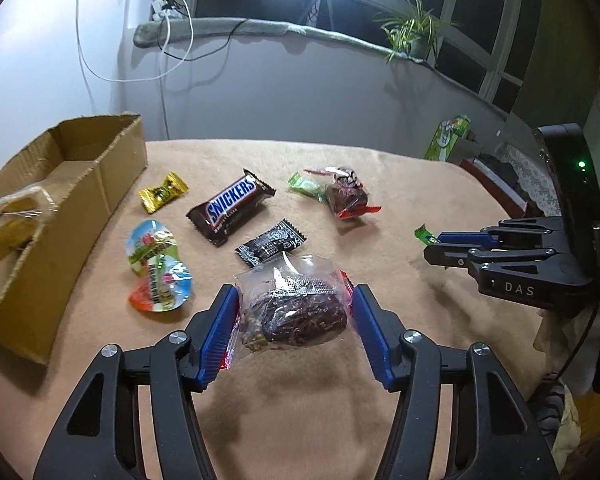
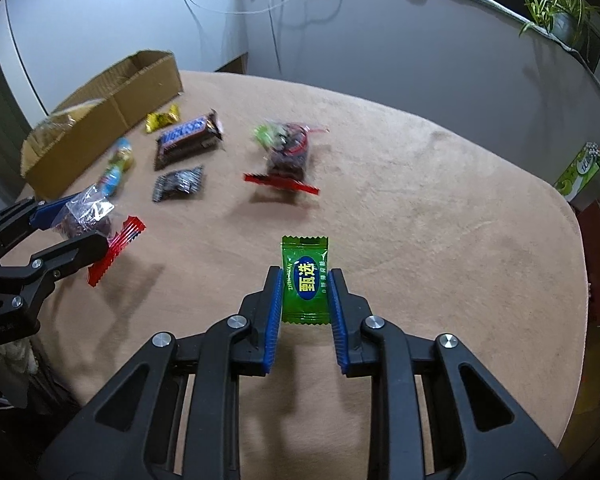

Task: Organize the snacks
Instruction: 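Carry the green candy and bagged cake with both tools toward the box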

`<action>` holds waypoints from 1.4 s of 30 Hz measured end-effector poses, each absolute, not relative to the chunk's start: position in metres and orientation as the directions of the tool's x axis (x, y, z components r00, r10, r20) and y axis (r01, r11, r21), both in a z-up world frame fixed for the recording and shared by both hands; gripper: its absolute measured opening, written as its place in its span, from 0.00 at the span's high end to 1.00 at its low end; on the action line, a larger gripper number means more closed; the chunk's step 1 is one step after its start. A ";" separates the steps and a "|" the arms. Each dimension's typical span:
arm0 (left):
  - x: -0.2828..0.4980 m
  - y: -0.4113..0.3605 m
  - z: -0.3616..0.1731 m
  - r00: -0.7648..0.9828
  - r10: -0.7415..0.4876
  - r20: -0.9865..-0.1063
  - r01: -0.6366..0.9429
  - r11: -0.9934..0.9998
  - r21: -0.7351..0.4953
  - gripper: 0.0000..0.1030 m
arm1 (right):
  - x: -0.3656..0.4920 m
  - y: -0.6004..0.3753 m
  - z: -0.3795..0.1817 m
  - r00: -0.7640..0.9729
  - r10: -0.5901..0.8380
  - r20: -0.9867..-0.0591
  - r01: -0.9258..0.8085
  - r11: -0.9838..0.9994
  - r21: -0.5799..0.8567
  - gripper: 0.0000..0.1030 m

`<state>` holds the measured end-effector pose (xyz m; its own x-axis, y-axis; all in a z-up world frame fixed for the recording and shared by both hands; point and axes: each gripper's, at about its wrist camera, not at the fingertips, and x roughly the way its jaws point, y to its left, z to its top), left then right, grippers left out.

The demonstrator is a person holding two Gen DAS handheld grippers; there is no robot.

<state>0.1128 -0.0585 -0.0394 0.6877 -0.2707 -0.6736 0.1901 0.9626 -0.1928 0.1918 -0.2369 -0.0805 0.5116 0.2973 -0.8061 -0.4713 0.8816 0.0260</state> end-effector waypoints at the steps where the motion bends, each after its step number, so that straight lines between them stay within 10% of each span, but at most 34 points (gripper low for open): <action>1: 0.110 -0.056 -0.037 0.692 -0.272 -0.668 0.189 0.962 -0.195 0.43 | 0.190 -0.235 -0.076 0.515 0.305 -0.801 -0.476 0.879 0.029 0.77; 42: 0.083 0.154 0.018 0.848 0.024 -0.529 -0.141 0.973 -0.182 0.43 | 0.242 0.002 0.048 0.494 0.534 -0.687 -0.720 0.694 0.022 0.77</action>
